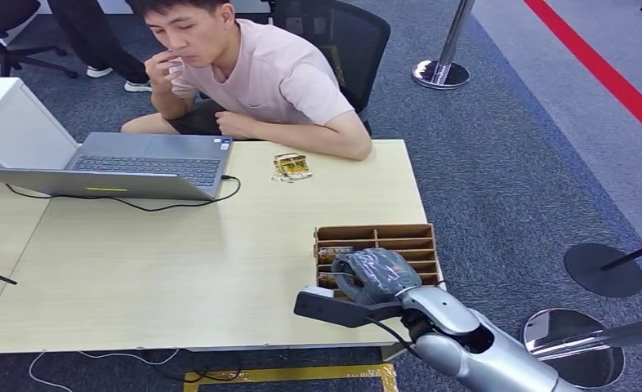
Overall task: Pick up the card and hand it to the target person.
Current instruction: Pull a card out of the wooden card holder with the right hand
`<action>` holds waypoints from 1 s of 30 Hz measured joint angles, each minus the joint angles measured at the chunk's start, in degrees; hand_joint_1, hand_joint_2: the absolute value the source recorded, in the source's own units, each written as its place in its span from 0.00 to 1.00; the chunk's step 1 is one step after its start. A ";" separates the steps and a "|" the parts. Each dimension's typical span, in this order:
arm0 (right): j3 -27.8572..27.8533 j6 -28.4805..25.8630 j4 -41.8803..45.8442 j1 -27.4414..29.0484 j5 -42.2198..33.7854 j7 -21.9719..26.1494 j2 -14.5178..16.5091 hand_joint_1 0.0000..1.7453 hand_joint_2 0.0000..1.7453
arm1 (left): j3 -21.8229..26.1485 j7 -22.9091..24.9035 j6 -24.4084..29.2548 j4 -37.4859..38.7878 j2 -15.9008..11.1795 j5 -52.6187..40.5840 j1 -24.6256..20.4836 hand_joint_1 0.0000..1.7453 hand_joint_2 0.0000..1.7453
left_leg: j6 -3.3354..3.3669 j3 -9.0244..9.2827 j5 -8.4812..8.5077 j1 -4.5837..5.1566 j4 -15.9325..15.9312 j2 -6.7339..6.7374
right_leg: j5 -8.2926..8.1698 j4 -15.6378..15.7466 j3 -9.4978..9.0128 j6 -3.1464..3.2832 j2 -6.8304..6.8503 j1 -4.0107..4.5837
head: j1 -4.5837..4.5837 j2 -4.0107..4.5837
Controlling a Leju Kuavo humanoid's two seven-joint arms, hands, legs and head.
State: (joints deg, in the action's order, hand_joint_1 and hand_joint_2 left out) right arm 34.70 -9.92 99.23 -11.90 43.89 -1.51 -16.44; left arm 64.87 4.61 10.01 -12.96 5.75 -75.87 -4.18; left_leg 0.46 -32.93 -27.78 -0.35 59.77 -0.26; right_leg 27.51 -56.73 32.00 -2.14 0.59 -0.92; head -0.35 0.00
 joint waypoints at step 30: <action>-9.11 -16.25 2.88 1.78 8.87 12.34 3.63 0.84 1.00 | 0.02 -0.73 -0.01 0.00 0.33 -0.77 -0.32 0.00 0.00 | -0.03 -0.03 -0.02 -0.03 -0.03 0.00 | 0.01 -0.02 -0.01 0.02 -0.03 0.02 | 0.01 0.00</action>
State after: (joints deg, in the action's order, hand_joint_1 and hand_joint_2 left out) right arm 25.59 -26.17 102.11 -10.12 52.76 10.84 -12.80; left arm 64.89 3.88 10.01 -12.96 6.08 -76.64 -4.50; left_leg 0.43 -32.96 -27.80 -0.38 59.74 -0.26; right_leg 27.52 -56.75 31.99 -2.12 0.57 -0.90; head -0.34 0.00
